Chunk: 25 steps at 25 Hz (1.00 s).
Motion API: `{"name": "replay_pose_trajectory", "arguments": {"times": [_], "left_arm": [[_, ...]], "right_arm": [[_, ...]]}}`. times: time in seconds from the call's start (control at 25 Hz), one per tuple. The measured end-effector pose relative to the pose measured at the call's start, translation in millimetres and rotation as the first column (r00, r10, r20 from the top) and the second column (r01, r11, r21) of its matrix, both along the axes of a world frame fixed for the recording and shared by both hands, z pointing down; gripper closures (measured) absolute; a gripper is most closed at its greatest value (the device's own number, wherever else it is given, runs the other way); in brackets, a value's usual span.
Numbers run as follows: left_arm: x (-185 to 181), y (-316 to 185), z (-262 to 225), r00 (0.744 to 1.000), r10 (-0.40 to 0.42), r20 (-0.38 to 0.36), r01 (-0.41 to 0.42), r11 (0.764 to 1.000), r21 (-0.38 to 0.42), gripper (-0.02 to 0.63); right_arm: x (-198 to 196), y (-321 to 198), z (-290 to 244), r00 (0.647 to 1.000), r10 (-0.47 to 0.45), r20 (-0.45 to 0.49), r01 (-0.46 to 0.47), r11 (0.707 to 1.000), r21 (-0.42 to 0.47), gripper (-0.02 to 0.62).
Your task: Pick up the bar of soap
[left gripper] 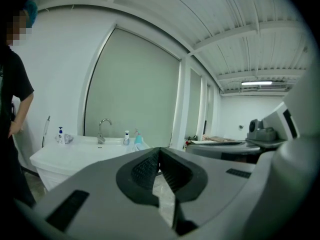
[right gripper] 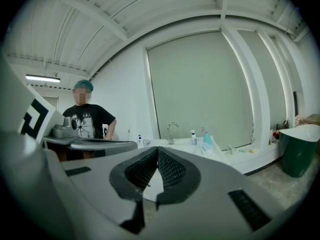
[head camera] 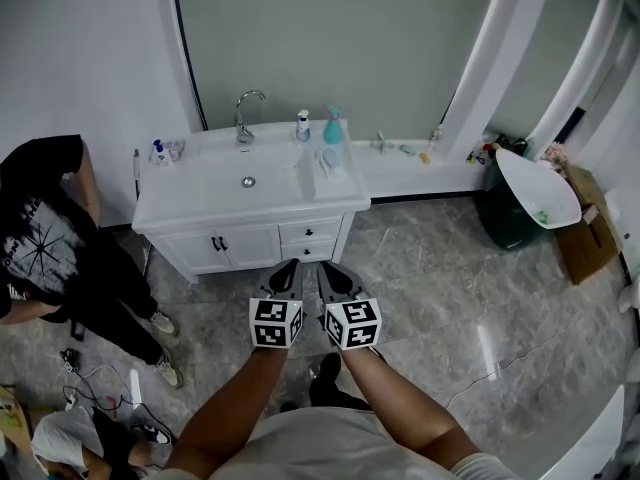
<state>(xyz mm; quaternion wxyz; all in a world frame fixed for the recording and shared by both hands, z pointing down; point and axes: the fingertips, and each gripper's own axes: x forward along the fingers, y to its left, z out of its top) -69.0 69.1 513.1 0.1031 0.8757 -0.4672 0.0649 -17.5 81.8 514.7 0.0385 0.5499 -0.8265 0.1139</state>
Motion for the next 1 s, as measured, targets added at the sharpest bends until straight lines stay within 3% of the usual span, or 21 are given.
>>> {"name": "replay_pose_trajectory", "arguments": {"times": [0.44, 1.0], "left_arm": [[46.5, -116.0, 9.9, 0.999, -0.049, -0.004, 0.049, 0.998, -0.043, 0.597], [69.7, -211.9, 22.3, 0.998, -0.067, -0.003, 0.067, 0.996, -0.06, 0.597]], "right_arm": [[46.0, -109.8, 17.0, 0.999, -0.054, 0.001, 0.054, 0.997, -0.048, 0.591], [70.2, -205.4, 25.4, 0.997, -0.069, -0.017, 0.068, 0.996, -0.064, 0.591]]}}
